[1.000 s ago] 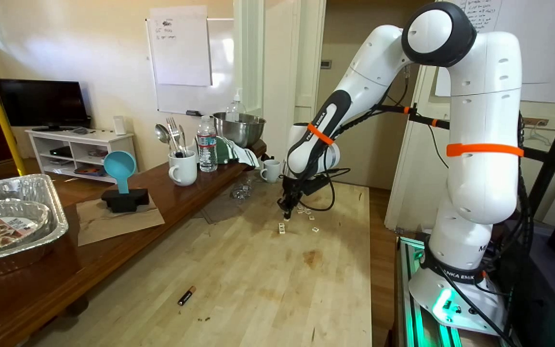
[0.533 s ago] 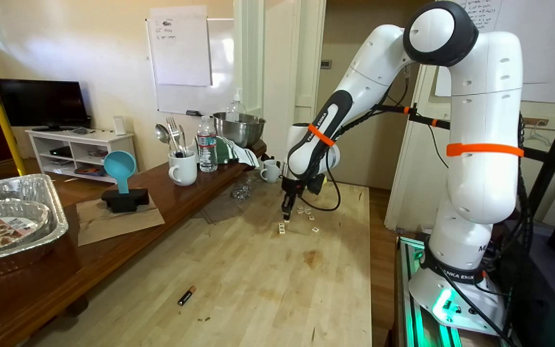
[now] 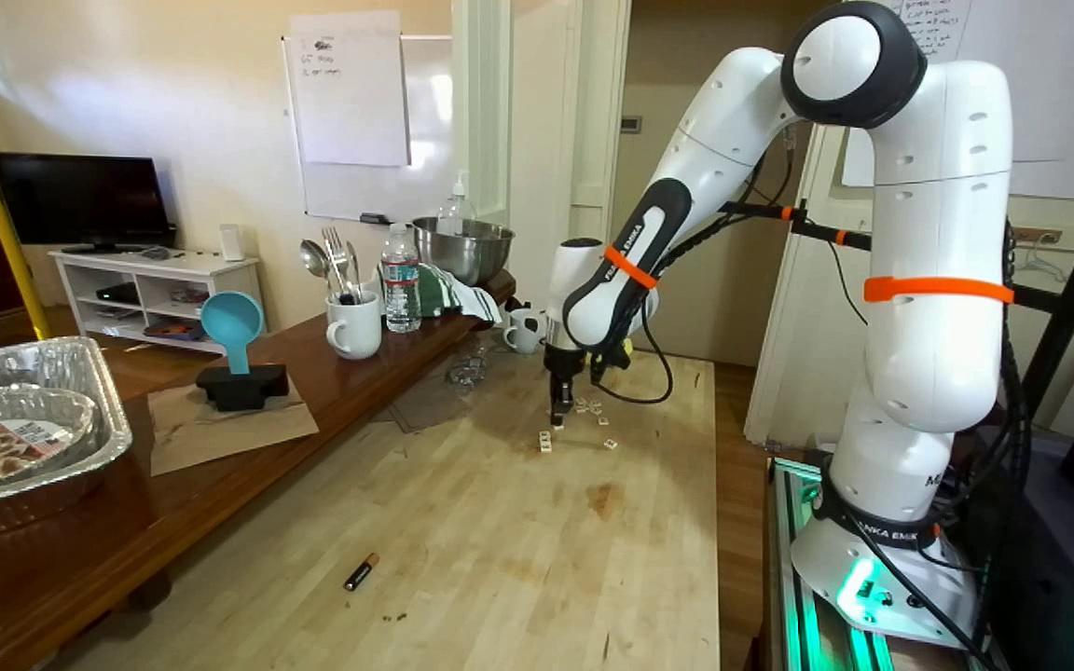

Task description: Add a new letter tile to the end of the word

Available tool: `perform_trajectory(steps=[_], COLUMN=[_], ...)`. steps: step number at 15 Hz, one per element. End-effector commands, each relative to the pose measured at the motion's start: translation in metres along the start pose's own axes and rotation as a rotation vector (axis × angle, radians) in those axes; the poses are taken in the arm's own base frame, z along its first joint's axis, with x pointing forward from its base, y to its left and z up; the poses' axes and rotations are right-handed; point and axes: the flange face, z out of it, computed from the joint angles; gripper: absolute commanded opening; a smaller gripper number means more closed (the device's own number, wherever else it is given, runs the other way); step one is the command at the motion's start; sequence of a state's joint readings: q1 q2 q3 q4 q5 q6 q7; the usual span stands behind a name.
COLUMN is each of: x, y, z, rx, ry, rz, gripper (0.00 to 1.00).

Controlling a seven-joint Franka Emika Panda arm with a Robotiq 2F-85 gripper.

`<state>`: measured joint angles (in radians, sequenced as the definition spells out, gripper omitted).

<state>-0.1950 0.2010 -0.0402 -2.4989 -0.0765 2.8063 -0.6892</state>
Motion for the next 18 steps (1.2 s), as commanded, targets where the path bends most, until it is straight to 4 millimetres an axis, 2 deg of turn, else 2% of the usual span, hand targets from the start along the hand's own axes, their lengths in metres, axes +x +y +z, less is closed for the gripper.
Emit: perform_trajectory(steps=[1, 7, 12, 15, 18], x=[-0.011, -0.011, -0.014, -0.017, -0.019], y=[-0.005, -0.005, 0.003, 0.008, 0.007], z=[0.005, -0.019, -0.042, -0.044, -0.037], rx=[0.007, 0.019, 0.018, 0.010, 0.024], ry=[-0.035, -0.028, -0.021, -0.037, -0.052], rz=[-0.114, -0.037, 0.186, 0.347, 0.507], gripper=[0.00, 0.00, 0.00, 0.00, 0.00])
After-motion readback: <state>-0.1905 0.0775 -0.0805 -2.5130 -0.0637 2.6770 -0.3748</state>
